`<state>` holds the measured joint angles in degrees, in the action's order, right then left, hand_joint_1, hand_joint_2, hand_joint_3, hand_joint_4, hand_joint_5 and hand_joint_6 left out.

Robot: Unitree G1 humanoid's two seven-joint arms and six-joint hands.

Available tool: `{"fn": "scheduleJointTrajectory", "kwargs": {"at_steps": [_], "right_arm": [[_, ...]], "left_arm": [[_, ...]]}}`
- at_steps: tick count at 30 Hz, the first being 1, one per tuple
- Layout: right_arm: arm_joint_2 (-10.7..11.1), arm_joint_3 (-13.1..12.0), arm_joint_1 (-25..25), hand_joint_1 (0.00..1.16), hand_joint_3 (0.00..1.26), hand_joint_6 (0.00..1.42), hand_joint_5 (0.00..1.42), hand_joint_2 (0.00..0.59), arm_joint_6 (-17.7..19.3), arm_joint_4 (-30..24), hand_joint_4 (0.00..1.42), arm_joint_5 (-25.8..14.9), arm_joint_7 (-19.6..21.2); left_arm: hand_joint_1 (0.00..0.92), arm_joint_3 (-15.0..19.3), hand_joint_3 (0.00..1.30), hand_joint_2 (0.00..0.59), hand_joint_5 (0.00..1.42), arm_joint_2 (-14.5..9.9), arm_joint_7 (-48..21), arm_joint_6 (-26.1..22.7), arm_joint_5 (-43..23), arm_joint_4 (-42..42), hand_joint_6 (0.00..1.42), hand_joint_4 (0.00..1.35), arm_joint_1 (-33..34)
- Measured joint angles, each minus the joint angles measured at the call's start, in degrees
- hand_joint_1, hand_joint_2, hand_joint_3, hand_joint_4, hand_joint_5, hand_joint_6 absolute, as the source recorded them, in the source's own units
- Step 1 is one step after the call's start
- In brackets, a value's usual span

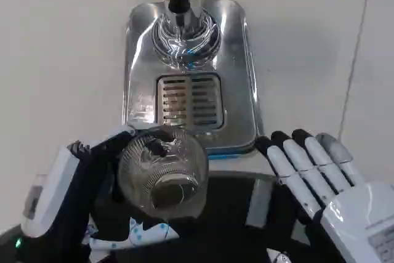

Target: Grasp the cup under the faucet to collect the drink, then remove the cup.

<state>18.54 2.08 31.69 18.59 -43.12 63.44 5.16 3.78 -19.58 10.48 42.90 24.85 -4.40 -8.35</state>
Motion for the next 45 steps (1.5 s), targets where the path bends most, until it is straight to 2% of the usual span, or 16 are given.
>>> {"fn": "scheduleJointTrajectory", "kwargs": {"at_steps": [13,18,23,26,33,45], "right_arm": [[0.07,0.11,0.45,0.24,0.00,0.00,0.00,0.578,0.01,0.00,0.00,-0.75,-0.50],[-0.14,-0.07,0.99,0.24,0.00,0.00,0.00,0.579,-0.03,-0.06,0.00,-0.61,-0.46],[-3.55,-0.25,0.51,0.25,0.00,0.00,0.00,0.583,-3.45,-0.16,0.00,1.44,-0.48],[-4.75,-0.04,-1.37,0.26,0.00,0.00,0.00,0.583,-5.32,-0.10,0.00,2.04,-1.04],[-5.41,1.26,-3.31,0.27,0.00,0.00,0.00,0.585,-7.30,0.33,0.00,2.67,-2.46],[-5.07,1.76,-1.69,0.28,0.00,0.00,0.00,0.583,-8.08,0.51,0.00,2.79,-2.54]], "left_arm": [[0.773,0.82,1.21,0.015,1.27,-0.01,-0.53,0.00,-1.36,0.00,1.42,1.19,0.08],[0.773,0.88,1.21,0.015,1.27,0.23,-0.53,-0.15,-1.39,1.23,1.42,1.19,2.06],[0.773,-0.18,1.21,0.015,1.27,1.08,-0.49,-1.66,-1.04,7.50,1.42,1.19,8.59],[0.774,-0.66,1.21,0.015,1.27,1.19,-0.43,-2.18,0.46,11.40,1.42,1.19,13.37],[0.782,-2.00,1.21,0.017,1.27,1.41,0.21,-2.81,0.74,19.00,1.42,1.19,21.02],[0.786,-5.48,1.21,0.014,1.29,0.53,3.54,-2.91,3.46,38.17,1.42,1.20,35.92]]}}
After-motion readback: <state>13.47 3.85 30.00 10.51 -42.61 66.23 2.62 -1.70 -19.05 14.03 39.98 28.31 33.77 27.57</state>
